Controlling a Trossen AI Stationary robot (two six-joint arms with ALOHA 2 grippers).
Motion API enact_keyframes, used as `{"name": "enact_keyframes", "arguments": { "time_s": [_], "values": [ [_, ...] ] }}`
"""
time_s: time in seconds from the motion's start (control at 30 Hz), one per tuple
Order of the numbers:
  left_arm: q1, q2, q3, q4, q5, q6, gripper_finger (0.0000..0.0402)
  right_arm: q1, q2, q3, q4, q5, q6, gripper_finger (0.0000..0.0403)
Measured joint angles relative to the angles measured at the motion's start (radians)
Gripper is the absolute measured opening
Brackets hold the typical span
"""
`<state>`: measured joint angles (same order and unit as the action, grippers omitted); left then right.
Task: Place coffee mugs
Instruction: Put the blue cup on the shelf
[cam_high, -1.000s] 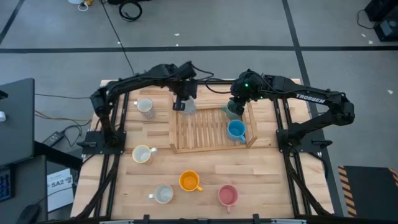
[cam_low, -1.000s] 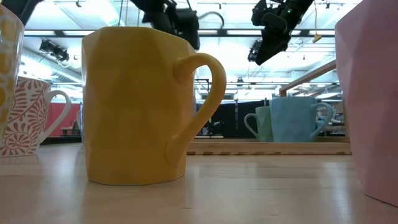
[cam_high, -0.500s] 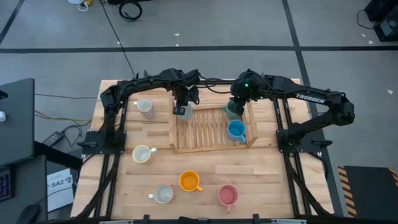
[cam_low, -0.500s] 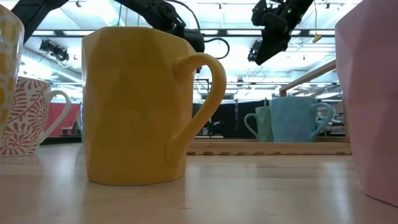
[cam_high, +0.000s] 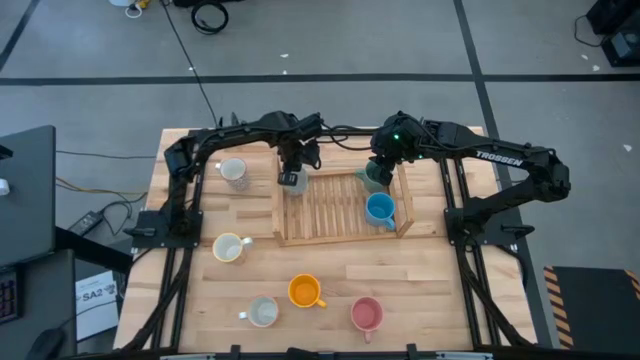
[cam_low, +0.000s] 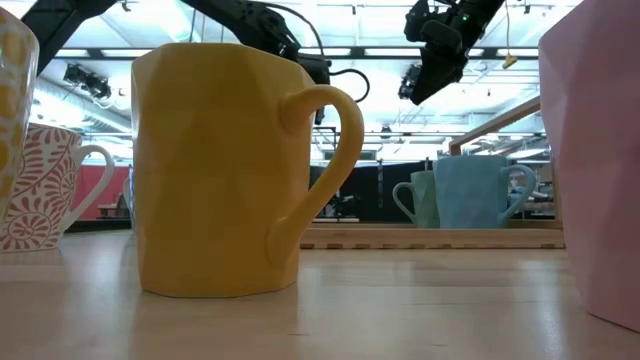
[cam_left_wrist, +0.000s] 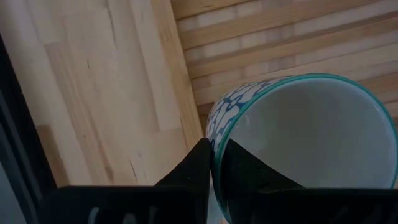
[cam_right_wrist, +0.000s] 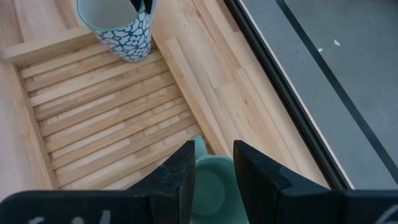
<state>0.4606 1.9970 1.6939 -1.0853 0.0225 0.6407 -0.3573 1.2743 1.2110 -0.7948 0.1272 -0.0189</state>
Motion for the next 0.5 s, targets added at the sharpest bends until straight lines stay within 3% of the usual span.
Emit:
{"name": "enact_keyframes", "arguments": {
  "time_s": [0.5],
  "values": [
    [0.0,0.0,0.0,0.0,0.0,0.0,0.0046,0.0,0.0,0.0,0.0,0.0,0.0,0.0116]
  ]
}}
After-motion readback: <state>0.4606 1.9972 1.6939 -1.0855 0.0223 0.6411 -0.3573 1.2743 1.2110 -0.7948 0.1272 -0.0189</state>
